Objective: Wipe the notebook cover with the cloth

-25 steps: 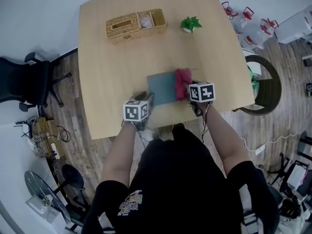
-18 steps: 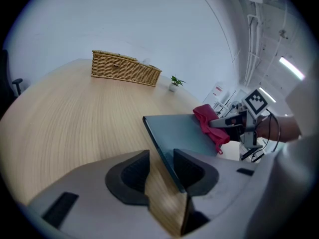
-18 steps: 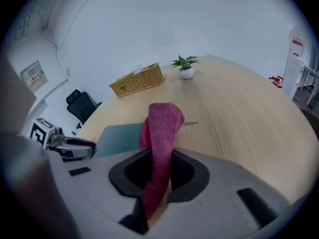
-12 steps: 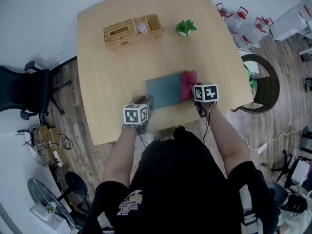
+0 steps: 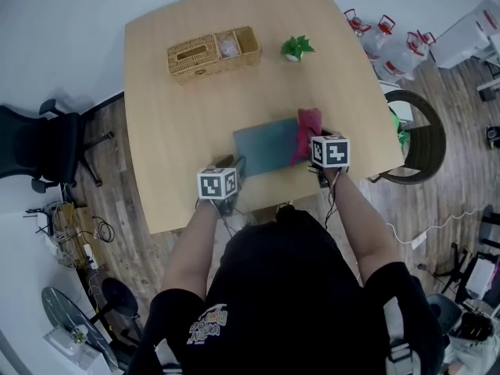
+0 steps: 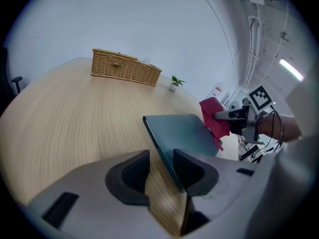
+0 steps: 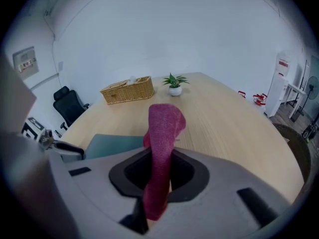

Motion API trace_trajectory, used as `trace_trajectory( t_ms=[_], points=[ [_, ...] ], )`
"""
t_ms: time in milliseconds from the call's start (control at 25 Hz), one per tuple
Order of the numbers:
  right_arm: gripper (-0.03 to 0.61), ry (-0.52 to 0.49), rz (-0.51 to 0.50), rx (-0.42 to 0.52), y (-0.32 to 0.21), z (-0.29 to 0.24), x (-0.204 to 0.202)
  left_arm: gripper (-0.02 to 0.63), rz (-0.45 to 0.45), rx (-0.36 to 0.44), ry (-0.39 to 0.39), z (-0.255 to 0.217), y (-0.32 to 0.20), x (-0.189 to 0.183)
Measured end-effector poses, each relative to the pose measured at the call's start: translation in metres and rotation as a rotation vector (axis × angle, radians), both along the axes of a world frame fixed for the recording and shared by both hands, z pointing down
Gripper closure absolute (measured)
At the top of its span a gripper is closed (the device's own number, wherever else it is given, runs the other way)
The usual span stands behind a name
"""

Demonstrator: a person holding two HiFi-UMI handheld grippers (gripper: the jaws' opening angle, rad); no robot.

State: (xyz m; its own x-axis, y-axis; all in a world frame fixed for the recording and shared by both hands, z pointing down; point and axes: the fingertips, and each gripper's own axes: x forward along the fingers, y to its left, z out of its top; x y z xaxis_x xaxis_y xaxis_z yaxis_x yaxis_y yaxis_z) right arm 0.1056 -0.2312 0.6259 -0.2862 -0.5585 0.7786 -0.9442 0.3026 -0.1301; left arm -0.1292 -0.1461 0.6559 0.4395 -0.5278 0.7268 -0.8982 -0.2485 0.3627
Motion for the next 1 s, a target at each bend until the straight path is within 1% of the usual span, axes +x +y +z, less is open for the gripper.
trace_trajectory(
  t_ms=[80,160,280,360,480,600,720,840,1000],
  points=[
    [0.509,-0.046,-0.012,0.023,-0.004,-0.009,-0.015,0.471,0.001,0.0,-0.001,0.0,0.0,-0.001],
    [0.509,-0.126,-0.031,0.033,-0.007,-0.018,-0.037,0.471,0.001,-0.002,-0.003,0.0,0.0,-0.002],
    [0.509,-0.252,-0.077,0.001,-0.007,-0.023,-0.077,0.471,-0.001,-0.004,-0.002,-0.001,0.0,-0.001],
    [0.509,-0.287,-0.131,-0.033,-0.003,-0.021,-0.104,0.471,-0.002,-0.005,-0.003,-0.001,0.0,-0.001],
    [0.509,-0.289,-0.229,-0.066,0.002,-0.016,-0.143,0.471,-0.002,-0.006,0.001,0.0,-0.001,-0.001],
    [0.509,-0.288,-0.302,-0.1,0.009,-0.008,-0.174,0.472,-0.001,-0.009,0.004,0.0,-0.002,0.0],
    [0.509,-0.276,-0.359,-0.146,0.017,0.002,-0.2,0.472,0.0,-0.01,0.005,0.001,-0.001,0.0],
    [0.509,-0.272,-0.415,-0.166,0.022,0.007,-0.224,0.472,0.001,-0.009,0.008,0.001,-0.002,-0.001],
    [0.509,-0.262,-0.465,-0.194,0.026,0.016,-0.244,0.472,0.0,-0.008,0.008,0.002,-0.002,-0.002]
  ],
)
